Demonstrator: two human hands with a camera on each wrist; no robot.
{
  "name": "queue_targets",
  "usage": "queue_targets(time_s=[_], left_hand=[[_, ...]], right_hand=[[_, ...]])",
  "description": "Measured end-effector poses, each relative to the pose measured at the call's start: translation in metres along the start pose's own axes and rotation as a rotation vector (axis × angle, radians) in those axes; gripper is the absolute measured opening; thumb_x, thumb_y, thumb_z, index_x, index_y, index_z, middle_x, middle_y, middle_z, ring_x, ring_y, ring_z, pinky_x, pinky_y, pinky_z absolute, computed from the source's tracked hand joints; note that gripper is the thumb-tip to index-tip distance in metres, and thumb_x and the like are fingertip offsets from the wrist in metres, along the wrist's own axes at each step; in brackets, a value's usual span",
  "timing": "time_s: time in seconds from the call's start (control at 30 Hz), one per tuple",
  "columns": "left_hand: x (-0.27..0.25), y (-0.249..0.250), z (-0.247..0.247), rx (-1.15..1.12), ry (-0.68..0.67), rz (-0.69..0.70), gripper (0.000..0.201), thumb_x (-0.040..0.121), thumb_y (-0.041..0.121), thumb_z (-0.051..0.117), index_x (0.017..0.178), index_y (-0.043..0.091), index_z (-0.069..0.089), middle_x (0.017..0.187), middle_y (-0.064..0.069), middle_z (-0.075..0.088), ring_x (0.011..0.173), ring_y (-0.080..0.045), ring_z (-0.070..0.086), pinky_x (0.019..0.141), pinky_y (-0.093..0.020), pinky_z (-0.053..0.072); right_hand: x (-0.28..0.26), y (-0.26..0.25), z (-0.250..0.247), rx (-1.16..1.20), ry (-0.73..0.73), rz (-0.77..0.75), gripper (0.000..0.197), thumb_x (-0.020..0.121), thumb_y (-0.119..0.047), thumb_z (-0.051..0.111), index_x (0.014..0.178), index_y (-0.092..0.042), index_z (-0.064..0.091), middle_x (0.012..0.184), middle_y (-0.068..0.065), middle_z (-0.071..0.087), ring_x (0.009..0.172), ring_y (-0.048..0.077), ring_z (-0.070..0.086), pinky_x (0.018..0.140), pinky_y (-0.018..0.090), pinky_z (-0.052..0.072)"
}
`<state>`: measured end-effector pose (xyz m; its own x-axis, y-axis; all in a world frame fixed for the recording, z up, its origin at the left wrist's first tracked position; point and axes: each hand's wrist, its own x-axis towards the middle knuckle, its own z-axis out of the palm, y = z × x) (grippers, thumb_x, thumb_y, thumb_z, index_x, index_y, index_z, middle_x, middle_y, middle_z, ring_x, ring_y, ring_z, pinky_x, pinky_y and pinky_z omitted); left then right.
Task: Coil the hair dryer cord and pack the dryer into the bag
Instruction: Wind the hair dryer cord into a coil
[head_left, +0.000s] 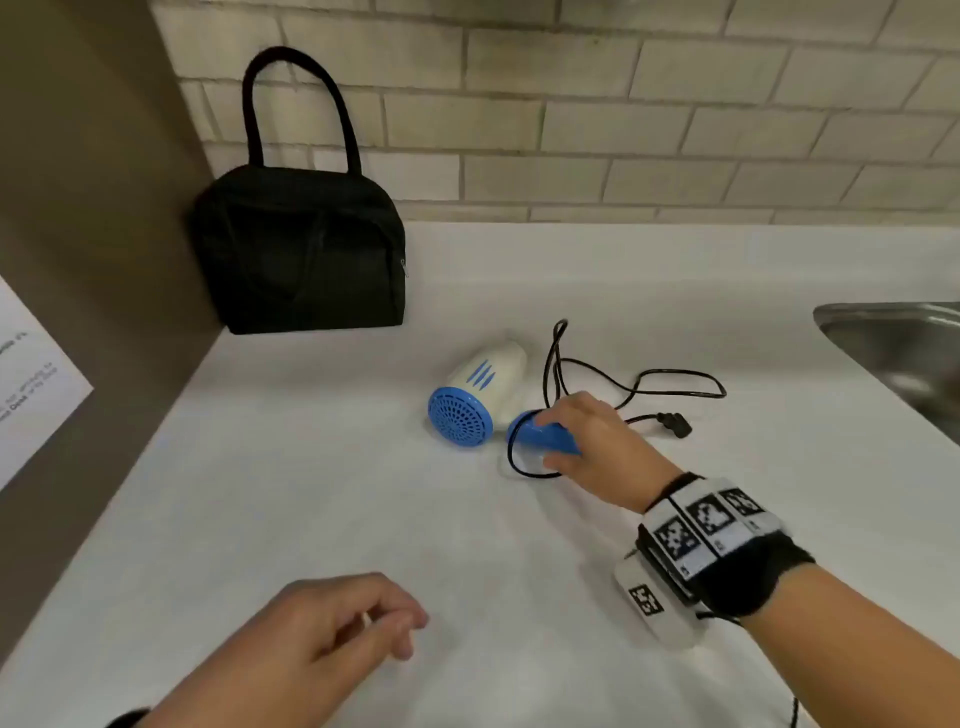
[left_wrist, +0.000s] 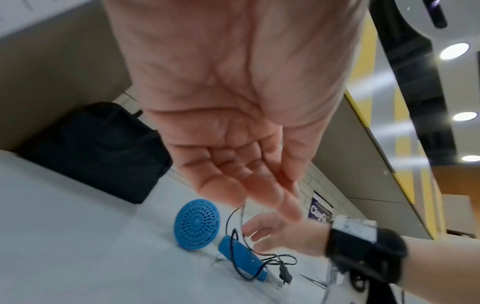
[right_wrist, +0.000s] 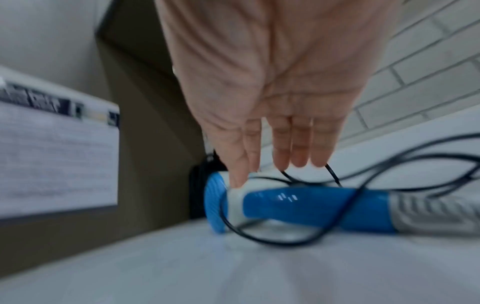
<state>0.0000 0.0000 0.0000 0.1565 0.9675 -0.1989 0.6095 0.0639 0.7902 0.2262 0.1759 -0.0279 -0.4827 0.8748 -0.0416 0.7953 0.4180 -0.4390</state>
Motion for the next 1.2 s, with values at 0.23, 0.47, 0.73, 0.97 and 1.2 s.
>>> queue_targets(time_s=[0.23,0.47,0.73,0.97,1.2], left_hand=[[0.043,0.009,0.014,-0.165,0.004,0.122,0.013,0.084,0.029,0.056,0.085,0.039,0.063,0.073,0.022,0.069,0.06,-0.001,0.053,0.059,-0.012,0.042],[0.103,-0.005,0.037,-0.714,0.063,-0.195,0.013,0.081,0.022,0.063,0.093,0.019,0.062,0.094,-0.001,0.069,0.073,-0.006,0.063,0.066,-0.019,0.052],[0.146,0.021,0.05,-1.365,0.305,-0.094,0.042,0.074,0.014,0.066,0.112,0.0,0.056,0.096,-0.012,0.066,0.083,-0.016,0.067,0.065,-0.025,0.057],[0.148,0.006,0.021,-1.313,0.579,-0.163,0.019,0.083,0.001,0.051,0.067,0.008,0.057,0.057,-0.003,0.069,0.064,-0.012,0.067,0.068,-0.036,0.057],[0.132,-0.038,-0.023,-1.243,0.745,-0.13,0.021,0.083,0.002,0.046,0.066,0.01,0.055,0.05,0.002,0.066,0.078,-0.024,0.058,0.055,-0.03,0.059]], right_hand=[[0.029,0.008,0.007,-0.308,-0.18,0.158,0.069,0.076,-0.044,0.061,0.131,-0.021,0.027,0.119,0.011,0.055,0.104,0.03,0.055,0.087,0.038,0.043],[0.019,-0.002,0.006,-0.014,-0.184,0.006,0.056,0.076,-0.041,0.063,0.123,-0.021,0.041,0.12,0.006,0.053,0.105,0.025,0.054,0.09,0.04,0.045],[0.007,-0.027,0.023,0.263,-0.033,-0.155,0.059,0.071,-0.044,0.063,0.123,-0.029,0.041,0.126,-0.003,0.052,0.112,0.013,0.05,0.094,0.038,0.044],[0.0,0.013,-0.043,0.651,0.143,-0.022,0.02,0.088,-0.004,0.049,0.102,-0.013,0.062,0.061,-0.006,0.043,0.046,0.003,0.042,0.045,0.006,0.034],[-0.015,0.169,-0.15,0.747,0.697,0.309,0.027,0.089,-0.014,0.044,0.1,-0.034,0.059,0.05,-0.01,0.057,0.033,-0.002,0.043,0.039,0.012,0.035]])
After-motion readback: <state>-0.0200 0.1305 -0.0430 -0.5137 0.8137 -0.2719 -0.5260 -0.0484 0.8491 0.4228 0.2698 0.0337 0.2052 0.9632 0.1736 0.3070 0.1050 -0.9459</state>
